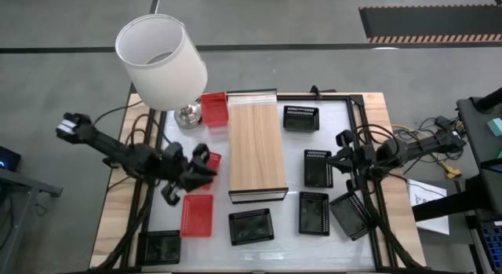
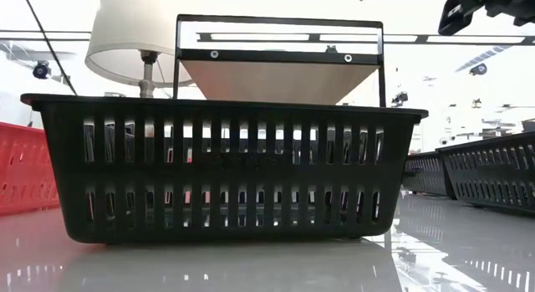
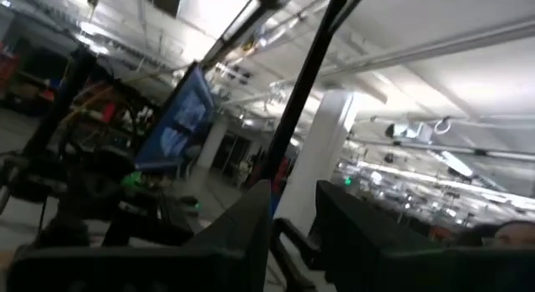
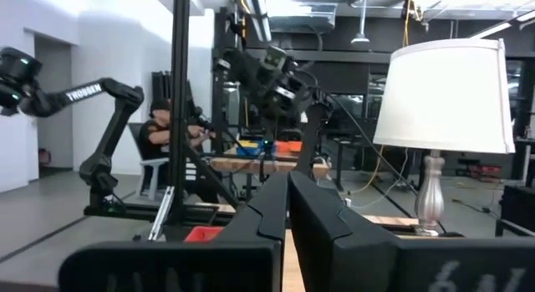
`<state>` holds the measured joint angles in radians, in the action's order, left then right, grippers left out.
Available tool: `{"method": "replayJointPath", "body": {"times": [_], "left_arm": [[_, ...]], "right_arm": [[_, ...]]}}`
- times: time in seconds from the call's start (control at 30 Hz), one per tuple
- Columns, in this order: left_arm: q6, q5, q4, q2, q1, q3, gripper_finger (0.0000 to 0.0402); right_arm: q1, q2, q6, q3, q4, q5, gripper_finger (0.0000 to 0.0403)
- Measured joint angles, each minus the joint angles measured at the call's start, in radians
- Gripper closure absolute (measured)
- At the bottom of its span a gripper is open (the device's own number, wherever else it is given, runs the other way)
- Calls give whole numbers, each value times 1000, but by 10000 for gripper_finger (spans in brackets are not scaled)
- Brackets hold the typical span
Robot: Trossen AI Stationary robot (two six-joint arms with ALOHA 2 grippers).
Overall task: Stack baskets on shelf by color
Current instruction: Put the black bin on the shelf
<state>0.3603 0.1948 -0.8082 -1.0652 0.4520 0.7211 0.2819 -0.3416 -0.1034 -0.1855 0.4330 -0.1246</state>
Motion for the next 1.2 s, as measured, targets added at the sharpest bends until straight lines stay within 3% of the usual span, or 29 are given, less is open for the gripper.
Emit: {"method": "replayJointPath", "body": {"times": [0.17, 0.33, 0.47, 0.6, 0.73, 1.2], "left_arm": [[7, 168, 229, -135, 116, 162, 320], [99, 307, 591, -262, 215, 360, 320], [108, 319, 800, -388, 275, 532, 320], [-4, 303, 867, -538, 317, 664, 320], [0, 319, 923, -640, 316, 767, 320], [294, 334, 1186, -798, 264, 790, 320]], "right_arm": [[4, 0, -4, 0, -9, 0, 394], [4, 0, 12, 0, -14, 0, 394], [4, 0, 11, 0, -15, 0, 394], [4, 0, -7, 0, -15, 0, 394], [4, 0, -13, 0, -16, 0, 394], [4, -1, -13, 0, -40, 0, 394]]}}
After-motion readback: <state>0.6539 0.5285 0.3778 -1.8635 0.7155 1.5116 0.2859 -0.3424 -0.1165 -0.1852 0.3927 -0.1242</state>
